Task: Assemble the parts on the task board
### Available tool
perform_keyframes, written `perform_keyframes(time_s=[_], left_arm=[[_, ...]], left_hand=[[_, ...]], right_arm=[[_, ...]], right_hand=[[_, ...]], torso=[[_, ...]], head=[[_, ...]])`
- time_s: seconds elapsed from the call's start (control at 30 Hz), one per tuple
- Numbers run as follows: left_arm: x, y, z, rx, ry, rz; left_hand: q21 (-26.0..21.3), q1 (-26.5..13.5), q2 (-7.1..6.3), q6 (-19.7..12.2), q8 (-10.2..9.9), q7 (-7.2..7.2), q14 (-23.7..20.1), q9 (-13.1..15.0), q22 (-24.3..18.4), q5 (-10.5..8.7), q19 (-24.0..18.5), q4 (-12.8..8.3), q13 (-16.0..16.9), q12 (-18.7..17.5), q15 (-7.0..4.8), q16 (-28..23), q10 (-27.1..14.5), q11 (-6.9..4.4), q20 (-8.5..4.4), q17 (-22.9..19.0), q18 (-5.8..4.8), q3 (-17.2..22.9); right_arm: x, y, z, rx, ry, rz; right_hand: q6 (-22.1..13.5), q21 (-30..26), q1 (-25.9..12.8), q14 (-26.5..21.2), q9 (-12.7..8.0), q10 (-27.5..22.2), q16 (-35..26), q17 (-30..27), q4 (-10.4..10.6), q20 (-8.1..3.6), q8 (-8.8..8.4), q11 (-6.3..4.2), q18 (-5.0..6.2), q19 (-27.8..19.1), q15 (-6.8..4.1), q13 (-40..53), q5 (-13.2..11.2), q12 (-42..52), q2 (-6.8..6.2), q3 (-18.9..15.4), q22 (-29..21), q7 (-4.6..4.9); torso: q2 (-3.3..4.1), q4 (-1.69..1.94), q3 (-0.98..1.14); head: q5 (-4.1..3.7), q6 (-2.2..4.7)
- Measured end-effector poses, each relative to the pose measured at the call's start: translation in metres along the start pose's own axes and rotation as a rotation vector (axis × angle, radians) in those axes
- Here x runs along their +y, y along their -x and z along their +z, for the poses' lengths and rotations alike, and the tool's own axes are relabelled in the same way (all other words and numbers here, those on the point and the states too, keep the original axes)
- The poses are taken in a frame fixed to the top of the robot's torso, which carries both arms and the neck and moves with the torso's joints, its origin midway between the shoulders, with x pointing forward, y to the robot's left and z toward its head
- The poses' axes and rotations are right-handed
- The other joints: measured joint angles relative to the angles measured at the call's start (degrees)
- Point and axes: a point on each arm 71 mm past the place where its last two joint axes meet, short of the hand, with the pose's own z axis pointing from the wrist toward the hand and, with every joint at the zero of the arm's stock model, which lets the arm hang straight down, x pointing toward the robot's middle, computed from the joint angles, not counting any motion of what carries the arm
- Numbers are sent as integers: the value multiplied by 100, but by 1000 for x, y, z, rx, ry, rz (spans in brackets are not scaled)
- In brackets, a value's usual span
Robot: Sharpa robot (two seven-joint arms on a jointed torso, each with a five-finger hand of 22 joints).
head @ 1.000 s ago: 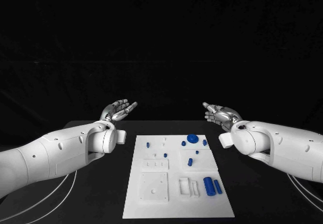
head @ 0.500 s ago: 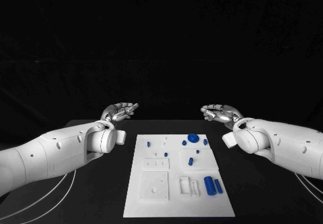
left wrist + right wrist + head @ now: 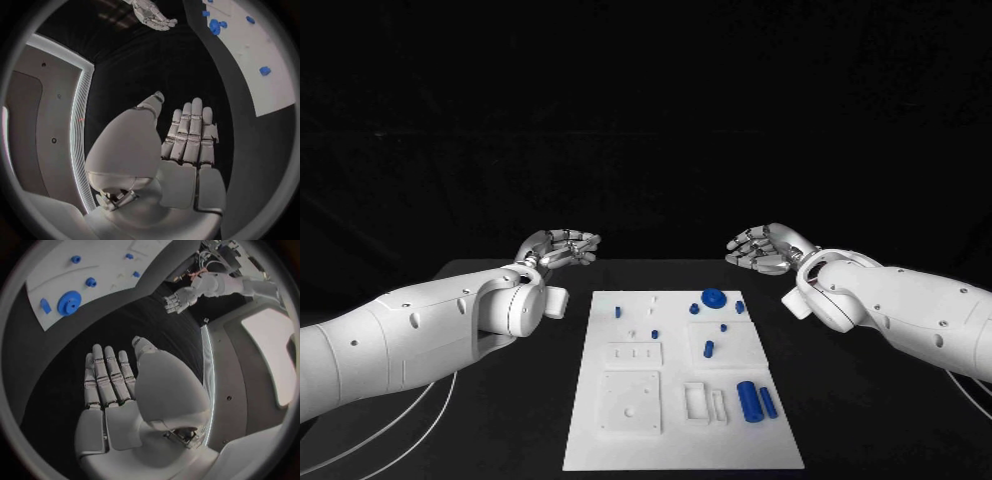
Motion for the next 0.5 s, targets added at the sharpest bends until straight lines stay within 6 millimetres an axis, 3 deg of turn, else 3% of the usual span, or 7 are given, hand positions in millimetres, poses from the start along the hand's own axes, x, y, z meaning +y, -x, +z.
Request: perform_keyframes(time_s=[0.03,0.13,0.23,0.37,0.5], left_arm=[[0,-1,-2,10,-1,-3],[-2,-5,-8,47,-5,-16],[-4,-8,-13,80,-10,-26],[-8,-18,-19,130,-16,-42],[-14,-26,-25,174,-24,-56]], left_hand=[[74,93,-4,72,-3,10,161,-15,0,-21,146,-56,2,45,-79,92,116,-38,-39,40,7,41],[216,177,-8,200,-93,36,459,-64,-18,-103,438,-152,50,153,-228,272,426,-161,-141,124,58,173],[379,177,-8,300,-179,56,681,-110,-8,-103,653,-262,79,194,-374,536,634,-248,-261,267,91,260],[438,175,-11,361,-234,48,705,-137,-2,-103,706,-389,78,190,-398,688,690,-263,-313,353,91,304],[576,21,-49,417,-313,47,771,-159,8,-121,808,-488,78,126,-464,897,730,-265,-416,454,85,364]], right_arm=[[2,-1,0,6,13,-33],[11,-2,1,25,57,-136],[18,-5,1,49,95,-235],[26,-8,1,80,134,-351],[35,-11,2,106,171,-454]], right_hand=[[334,273,105,786,7,372,335,207,-49,-142,49,-125,120,818,-376,13,-38,33,-142,186,-38,-26],[555,531,56,1440,7,659,651,463,-125,-393,59,-256,151,1579,-639,19,-41,33,-230,286,-84,-84],[629,681,7,1764,-3,831,875,706,-301,-566,8,-348,151,2019,-756,20,-83,12,-279,284,-100,-105],[670,846,-109,2013,-42,928,1121,971,-533,-698,-87,-387,147,2378,-820,28,-150,-96,-301,309,-74,-105],[707,1453,-282,2373,-87,1057,1748,1431,-844,-1013,-193,-490,61,2996,-925,64,-149,-145,-296,326,333,-99]], torso=[[7,-1,3],[34,-1,11],[74,3,18],[141,21,21],[212,57,24]], head=[[-1,4],[-10,21],[-38,46],[-75,78],[-116,114]])
